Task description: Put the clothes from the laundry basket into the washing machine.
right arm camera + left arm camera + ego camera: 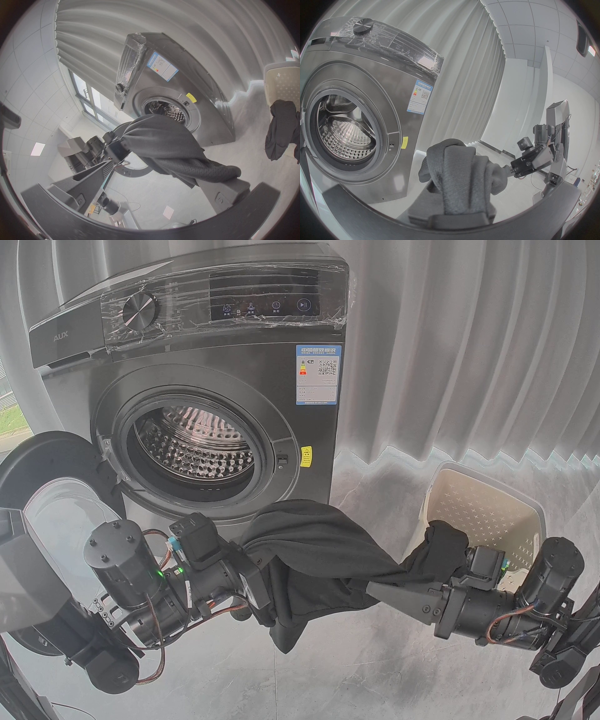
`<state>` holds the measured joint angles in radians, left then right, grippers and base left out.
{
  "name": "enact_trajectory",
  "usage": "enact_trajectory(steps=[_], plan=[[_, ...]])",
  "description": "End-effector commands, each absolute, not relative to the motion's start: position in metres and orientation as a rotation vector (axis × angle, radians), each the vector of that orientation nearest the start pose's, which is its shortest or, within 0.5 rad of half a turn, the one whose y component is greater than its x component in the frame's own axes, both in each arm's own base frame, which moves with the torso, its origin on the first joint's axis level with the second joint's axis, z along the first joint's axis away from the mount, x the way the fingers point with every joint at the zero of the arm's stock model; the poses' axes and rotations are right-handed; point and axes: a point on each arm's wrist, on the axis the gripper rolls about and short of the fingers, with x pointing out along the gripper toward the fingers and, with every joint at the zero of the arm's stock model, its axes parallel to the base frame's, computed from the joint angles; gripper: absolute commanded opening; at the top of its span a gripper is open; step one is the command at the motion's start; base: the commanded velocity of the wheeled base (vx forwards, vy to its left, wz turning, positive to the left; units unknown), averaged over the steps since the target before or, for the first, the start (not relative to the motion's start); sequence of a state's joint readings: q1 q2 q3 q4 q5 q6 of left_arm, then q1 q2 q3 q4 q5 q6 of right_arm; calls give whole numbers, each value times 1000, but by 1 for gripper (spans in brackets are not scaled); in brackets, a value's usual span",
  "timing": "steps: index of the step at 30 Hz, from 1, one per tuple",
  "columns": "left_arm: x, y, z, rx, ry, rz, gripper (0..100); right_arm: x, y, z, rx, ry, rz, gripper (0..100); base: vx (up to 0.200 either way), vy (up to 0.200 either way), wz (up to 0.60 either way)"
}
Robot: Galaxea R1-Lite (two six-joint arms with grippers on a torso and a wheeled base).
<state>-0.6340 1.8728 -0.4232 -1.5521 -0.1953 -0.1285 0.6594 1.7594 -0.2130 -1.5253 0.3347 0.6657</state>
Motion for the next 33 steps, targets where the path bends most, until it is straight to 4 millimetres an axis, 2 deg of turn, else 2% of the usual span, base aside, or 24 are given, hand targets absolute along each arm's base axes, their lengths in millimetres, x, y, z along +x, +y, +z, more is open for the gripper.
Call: enact_trajectory(steps=[1,3,7,15,22,27,33], plan=[[230,-174,129,-142,-39,-833,0,173,148,118,597,368,987,100,0,0,0],[230,-174,128,-141,-34,-831,0,164,146,122,585,368,1041,100,0,0,0],[230,-174,127,-140,-31,-829,0,160,143,124,575,366,1077,100,0,0,0],[231,-174,127,-140,-29,-824,0,169,141,130,499,270,1067,100,0,0,0],[234,-172,124,-133,-21,-810,0,190,140,146,464,130,1000,100,0,0,0],[239,-169,122,-130,-19,-793,0,178,140,144,477,172,1051,100,0,0,0],[249,-167,131,-148,-62,-765,0,169,136,123,462,284,1044,100,0,0,0]])
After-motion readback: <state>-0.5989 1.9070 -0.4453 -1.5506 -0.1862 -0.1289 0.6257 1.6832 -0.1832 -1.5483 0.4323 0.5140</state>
